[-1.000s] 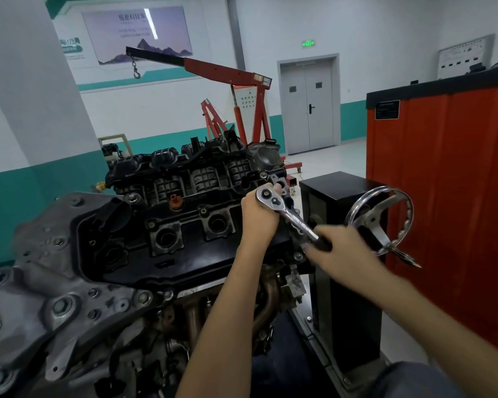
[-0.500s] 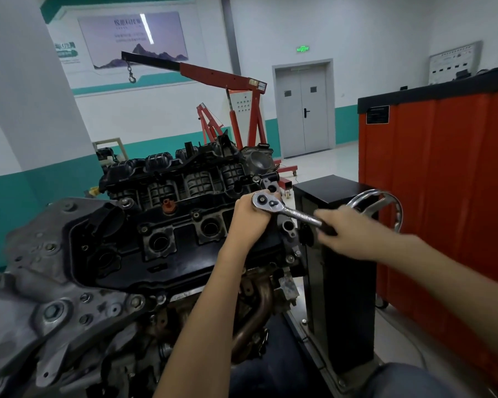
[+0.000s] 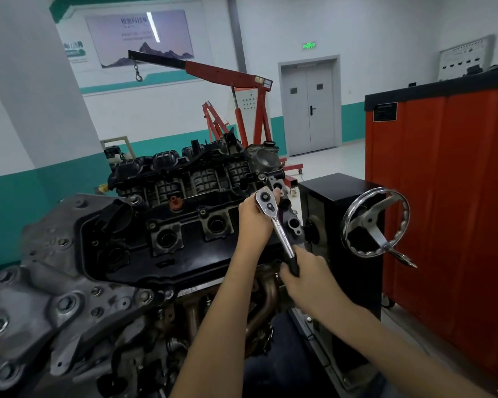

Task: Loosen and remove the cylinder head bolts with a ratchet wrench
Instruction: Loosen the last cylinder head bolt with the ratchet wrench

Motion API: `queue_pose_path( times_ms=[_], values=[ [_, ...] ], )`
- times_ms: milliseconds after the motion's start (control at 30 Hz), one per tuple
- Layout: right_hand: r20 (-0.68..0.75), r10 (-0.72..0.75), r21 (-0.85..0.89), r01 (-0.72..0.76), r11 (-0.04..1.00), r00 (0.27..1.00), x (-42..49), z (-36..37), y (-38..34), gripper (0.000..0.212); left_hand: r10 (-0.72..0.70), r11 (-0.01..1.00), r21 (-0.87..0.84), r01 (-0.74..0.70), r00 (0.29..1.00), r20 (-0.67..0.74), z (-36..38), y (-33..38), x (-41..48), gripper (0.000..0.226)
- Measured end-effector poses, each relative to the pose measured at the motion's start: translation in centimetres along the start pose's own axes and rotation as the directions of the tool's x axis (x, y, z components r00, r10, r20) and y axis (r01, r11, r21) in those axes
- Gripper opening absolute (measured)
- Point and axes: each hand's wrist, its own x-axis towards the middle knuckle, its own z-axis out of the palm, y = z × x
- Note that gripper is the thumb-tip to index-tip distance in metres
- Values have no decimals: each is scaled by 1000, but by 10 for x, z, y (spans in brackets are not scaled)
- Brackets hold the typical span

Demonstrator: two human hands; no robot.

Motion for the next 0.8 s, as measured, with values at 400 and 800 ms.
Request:
queue_pose_path(
  times_ms=[400,800],
  values=[
    [413,-214,-705,459,541,885,104,-125,-18,6,12,998,-67,-7,997,80,-12,-1,2,30],
    [-43,68,90,-64,994,997,-8,26,-19,15,-2,993,-119,0,1000,-16,0,-1,-1,39]
  ],
)
